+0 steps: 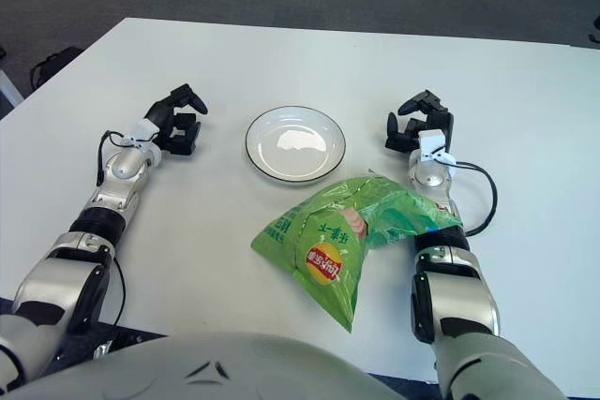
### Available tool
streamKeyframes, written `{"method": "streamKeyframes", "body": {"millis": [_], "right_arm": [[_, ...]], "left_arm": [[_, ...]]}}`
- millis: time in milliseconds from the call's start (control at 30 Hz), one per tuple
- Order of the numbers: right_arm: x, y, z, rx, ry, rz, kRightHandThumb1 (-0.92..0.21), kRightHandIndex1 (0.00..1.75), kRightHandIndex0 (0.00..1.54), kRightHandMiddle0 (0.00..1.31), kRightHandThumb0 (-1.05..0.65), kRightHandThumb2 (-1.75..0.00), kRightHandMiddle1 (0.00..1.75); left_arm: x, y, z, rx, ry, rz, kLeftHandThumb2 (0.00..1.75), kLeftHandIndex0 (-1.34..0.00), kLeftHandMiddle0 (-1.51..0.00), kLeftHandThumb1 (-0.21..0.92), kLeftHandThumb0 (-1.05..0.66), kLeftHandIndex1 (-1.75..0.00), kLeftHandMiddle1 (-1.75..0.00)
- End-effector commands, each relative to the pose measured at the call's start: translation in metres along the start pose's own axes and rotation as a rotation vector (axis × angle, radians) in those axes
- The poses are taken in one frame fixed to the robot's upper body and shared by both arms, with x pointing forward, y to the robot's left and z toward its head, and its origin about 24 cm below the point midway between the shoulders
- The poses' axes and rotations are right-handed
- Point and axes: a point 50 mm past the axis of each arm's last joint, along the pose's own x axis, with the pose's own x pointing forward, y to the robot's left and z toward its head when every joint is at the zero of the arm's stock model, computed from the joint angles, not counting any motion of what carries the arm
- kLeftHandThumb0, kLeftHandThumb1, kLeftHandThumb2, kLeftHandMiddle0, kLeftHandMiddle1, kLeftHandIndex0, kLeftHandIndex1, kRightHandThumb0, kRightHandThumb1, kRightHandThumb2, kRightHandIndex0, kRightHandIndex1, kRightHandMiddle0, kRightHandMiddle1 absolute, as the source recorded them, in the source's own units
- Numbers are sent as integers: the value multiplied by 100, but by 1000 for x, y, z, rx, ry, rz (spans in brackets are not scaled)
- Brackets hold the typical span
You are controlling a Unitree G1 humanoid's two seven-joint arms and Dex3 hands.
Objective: Put the snack into the plate.
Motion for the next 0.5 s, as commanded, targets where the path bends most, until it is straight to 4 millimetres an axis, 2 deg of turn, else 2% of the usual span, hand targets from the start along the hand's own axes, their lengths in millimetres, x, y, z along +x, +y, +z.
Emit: {"method": "streamKeyframes", "body": {"millis": [0,100,333,467], "right_arm": [[-14,-26,-40,-70,202,-16,-30,175,131,63,-49,-134,175],[-8,-37,-32,-81,177,-31,-31,175,130,62,-49,-133,175],[16,-69,9,-147,81,-70,-33,175,127,60,-48,-130,175],[23,-82,26,-203,48,-69,-34,175,124,60,-47,-129,175]], "left_arm": [[-23,-18,-35,-74,174,-59,115,-51,-118,45,-44,-175,-175],[-23,-17,-36,-96,185,-55,115,-51,-117,45,-44,-175,-175],[-21,-13,-33,-147,185,-25,115,-51,-116,45,-44,-175,-175],[-19,-11,-31,-159,191,-19,115,-51,-114,45,-44,-175,-175]]}}
